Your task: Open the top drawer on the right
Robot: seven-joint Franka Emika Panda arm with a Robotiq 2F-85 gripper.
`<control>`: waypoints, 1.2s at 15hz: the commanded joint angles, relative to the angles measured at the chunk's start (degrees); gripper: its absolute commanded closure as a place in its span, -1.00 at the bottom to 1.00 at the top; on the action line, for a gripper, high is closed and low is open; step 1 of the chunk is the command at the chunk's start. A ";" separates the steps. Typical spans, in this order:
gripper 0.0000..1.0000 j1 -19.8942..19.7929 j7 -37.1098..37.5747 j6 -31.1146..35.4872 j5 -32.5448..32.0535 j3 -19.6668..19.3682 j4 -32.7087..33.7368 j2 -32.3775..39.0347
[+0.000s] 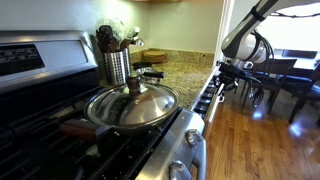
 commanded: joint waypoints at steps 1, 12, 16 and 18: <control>0.88 -0.02 -0.14 1.48 0.04 -0.09 -0.79 0.04; 0.88 -4.09 -6.53 5.42 2.58 1.46 -5.33 0.90; 0.88 -5.52 -9.07 6.31 3.95 2.03 -7.43 0.90; 0.88 -5.80 -9.51 7.02 4.36 1.92 -8.33 0.76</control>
